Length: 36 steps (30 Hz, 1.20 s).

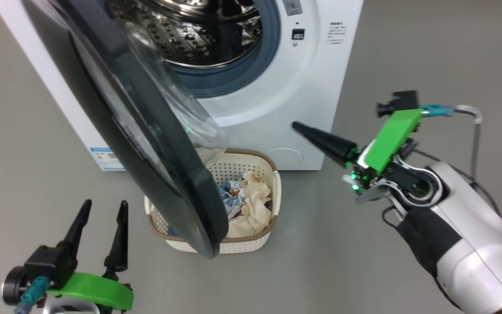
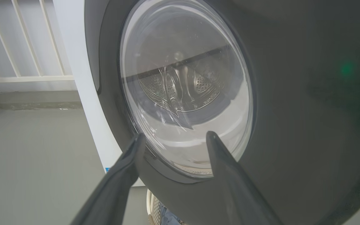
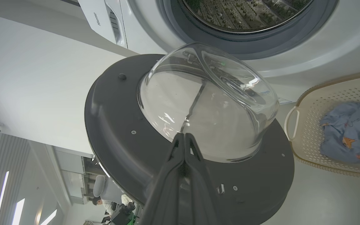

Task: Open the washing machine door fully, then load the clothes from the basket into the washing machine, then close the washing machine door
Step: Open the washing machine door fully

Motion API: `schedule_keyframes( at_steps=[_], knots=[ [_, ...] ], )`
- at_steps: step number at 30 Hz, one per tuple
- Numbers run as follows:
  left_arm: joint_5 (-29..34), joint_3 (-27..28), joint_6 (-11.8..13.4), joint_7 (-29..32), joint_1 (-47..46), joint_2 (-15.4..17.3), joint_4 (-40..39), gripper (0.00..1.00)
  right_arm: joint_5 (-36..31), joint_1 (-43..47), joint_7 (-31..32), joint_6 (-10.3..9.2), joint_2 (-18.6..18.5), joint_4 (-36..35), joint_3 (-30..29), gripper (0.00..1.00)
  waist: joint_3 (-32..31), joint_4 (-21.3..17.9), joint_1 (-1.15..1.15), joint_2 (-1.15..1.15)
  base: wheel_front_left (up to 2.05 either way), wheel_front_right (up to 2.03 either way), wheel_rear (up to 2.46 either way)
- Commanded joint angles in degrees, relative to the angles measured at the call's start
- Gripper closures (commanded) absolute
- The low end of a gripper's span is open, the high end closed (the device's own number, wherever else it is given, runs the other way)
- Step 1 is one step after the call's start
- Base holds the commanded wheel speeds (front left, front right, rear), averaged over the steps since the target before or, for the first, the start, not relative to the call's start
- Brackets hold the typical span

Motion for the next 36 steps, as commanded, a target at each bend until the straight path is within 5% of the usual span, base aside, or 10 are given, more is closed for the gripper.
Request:
schedule_keyframes(
  at_steps=[1, 3, 4, 18, 24, 30, 36],
  knots=[
    [0.6, 2.4, -0.1, -0.4, -0.4, 1.5, -1.8, 0.0, -2.9, 1.7, -3.7, 0.17, -0.8, -3.5, -0.6, 0.85, -0.5, -1.3, 0.0, 0.0, 0.0, 0.0, 0.0],
    [0.6, 2.7, -0.1, -0.4, 0.0, 1.7, -1.9, 0.0, -5.7, 3.0, -7.6, 0.17, -2.0, -5.9, -1.0, 0.45, -0.7, -2.1, 0.0, 0.0, 0.0, 0.0, 0.0],
    [0.6, 2.9, -0.1, -0.4, 0.1, 1.7, -2.0, 0.0, -7.2, 3.7, -9.7, 0.17, -2.6, -7.0, -1.2, 0.02, -0.8, -2.4, 0.0, 0.0, 0.0, 0.0, 0.0],
    [1.1, 4.8, -0.1, -0.4, 2.2, 1.6, -3.2, 0.0, -36.8, 13.6, -40.0, 0.17, -10.4, -13.6, 0.1, 0.0, -2.0, -5.7, 0.0, 0.0, 0.0, 0.0, 0.0],
    [1.2, 5.5, -0.1, -0.4, 3.0, 1.5, -3.7, 0.0, -47.8, 18.0, -42.0, 0.17, -9.8, -13.2, -5.0, 0.0, -2.4, -6.3, 0.0, 0.0, 0.0, 0.0, 0.0],
    [1.4, 6.3, -0.1, -0.4, 4.4, 1.2, -4.4, 0.0, -63.6, 26.3, -42.0, 0.17, -5.0, -19.1, -17.4, 0.0, -3.2, -6.6, 0.0, 0.0, 0.0, 0.0, 0.0],
    [1.8, 6.8, -0.1, -0.4, 5.9, 0.4, -4.9, 0.0, -74.4, 35.0, -42.0, 0.17, -0.2, -23.0, -23.1, 0.0, -3.9, -6.6, 0.0, 0.0, 0.0, 0.0, 0.0]
  ],
)
